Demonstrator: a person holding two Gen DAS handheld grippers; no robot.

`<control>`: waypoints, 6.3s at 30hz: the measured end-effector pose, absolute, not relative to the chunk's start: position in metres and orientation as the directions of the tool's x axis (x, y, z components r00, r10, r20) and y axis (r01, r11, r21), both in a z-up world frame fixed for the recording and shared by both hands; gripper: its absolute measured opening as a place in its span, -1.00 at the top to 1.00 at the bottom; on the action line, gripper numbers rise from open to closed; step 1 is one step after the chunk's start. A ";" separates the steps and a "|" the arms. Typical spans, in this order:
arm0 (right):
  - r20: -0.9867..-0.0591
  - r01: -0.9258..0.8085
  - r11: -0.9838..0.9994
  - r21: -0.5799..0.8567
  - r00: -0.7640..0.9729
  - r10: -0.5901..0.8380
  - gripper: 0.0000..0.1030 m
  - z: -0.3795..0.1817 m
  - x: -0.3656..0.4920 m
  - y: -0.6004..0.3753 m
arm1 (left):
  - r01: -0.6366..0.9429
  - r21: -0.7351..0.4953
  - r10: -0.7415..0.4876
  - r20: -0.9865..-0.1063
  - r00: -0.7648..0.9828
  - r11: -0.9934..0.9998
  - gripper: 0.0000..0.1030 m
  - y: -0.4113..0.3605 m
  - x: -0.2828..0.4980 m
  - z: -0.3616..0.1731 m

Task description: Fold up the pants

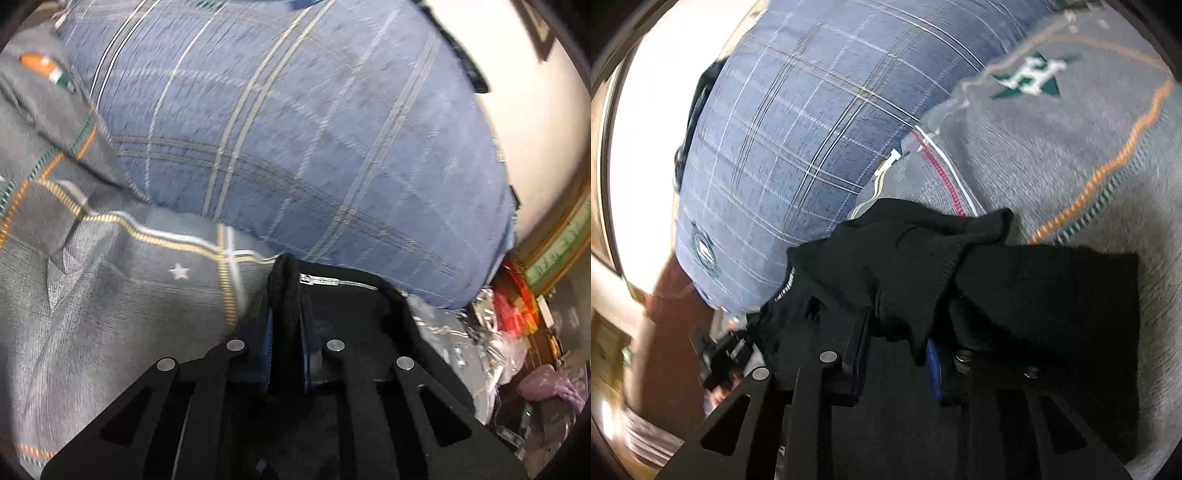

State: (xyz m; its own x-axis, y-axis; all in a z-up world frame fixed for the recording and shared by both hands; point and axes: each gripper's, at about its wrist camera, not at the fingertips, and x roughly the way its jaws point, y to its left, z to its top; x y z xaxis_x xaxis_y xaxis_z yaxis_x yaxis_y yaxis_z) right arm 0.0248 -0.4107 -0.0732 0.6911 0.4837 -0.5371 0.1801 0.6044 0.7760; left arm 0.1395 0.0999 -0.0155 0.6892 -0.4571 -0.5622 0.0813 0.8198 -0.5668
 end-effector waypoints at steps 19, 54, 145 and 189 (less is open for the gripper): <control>-0.401 0.066 0.643 0.763 0.829 0.391 0.94 -0.033 -0.020 -0.439 | 0.266 -0.418 -0.446 -0.426 0.787 0.869 0.82 0.098 0.035 0.034; -0.416 0.233 0.494 0.838 0.858 0.301 0.81 -0.055 -0.093 -0.544 | 0.249 -0.193 -0.315 -0.543 0.779 0.949 0.70 0.118 -0.086 -0.033; -0.680 -0.126 0.867 0.482 0.570 0.461 0.58 -0.041 0.090 -0.267 | 0.156 -0.102 -0.184 -0.681 0.709 0.982 0.01 0.033 0.048 -0.047; -0.497 0.394 0.434 0.810 0.854 0.152 1.00 -0.087 -0.128 -0.486 | 0.172 -0.161 -0.235 -0.703 0.671 0.972 -0.12 0.000 0.008 -0.062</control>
State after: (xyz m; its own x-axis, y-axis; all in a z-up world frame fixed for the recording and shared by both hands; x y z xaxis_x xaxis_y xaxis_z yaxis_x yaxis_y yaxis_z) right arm -0.1278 -0.4863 -0.0874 0.8541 0.1521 -0.4974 0.3943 0.4342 0.8099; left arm 0.0080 -0.0003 -0.0622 0.6708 -0.2352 -0.7033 0.1723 0.9718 -0.1607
